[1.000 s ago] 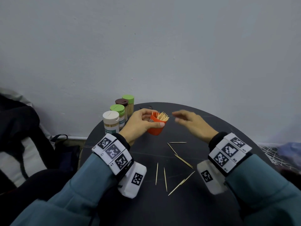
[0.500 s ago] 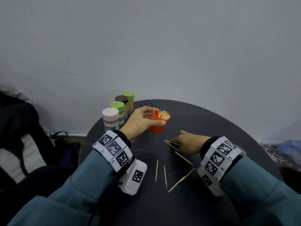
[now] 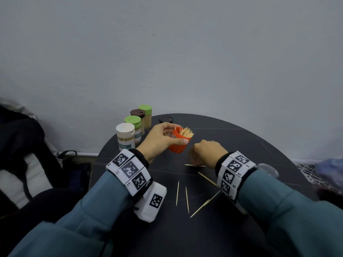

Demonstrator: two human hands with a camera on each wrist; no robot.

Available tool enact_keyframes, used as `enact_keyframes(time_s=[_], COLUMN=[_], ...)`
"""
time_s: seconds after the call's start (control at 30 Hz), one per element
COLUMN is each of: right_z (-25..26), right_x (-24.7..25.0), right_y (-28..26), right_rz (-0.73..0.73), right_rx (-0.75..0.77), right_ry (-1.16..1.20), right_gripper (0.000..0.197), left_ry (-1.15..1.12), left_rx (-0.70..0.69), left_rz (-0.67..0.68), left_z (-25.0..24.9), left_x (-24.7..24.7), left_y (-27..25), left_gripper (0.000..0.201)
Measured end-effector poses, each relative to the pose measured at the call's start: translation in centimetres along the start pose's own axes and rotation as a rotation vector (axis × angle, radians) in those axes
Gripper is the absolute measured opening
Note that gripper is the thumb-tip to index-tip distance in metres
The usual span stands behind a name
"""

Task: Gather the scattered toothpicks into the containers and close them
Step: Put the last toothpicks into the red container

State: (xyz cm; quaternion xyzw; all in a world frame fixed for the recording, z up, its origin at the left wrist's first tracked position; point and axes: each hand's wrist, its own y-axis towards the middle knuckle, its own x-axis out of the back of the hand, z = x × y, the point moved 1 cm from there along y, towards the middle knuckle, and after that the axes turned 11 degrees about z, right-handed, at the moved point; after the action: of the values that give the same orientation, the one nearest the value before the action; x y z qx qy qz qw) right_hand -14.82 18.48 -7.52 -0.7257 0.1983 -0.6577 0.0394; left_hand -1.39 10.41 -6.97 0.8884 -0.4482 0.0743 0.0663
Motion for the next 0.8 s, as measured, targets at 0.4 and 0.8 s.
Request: enact_keyframes(time_s=[0.4,0.8], right_z=[-3.0,-0.3], right_x=[-1.9,-2.4], right_y=[-3.2,-6.4], right_rz=[0.131,0.217], right_rx=[0.097,0.257], right_ry=[0.308,0.296], right_gripper=[0.01,0.038], left_ry=[0.0,0.011], left_rx=[-0.001,0.017], left_rz=[0.004,0.01], left_z=[0.0,0.3], left_x=[0.0,-0.3], left_y=[0.3,0.4], left_gripper=[0.053,0.057])
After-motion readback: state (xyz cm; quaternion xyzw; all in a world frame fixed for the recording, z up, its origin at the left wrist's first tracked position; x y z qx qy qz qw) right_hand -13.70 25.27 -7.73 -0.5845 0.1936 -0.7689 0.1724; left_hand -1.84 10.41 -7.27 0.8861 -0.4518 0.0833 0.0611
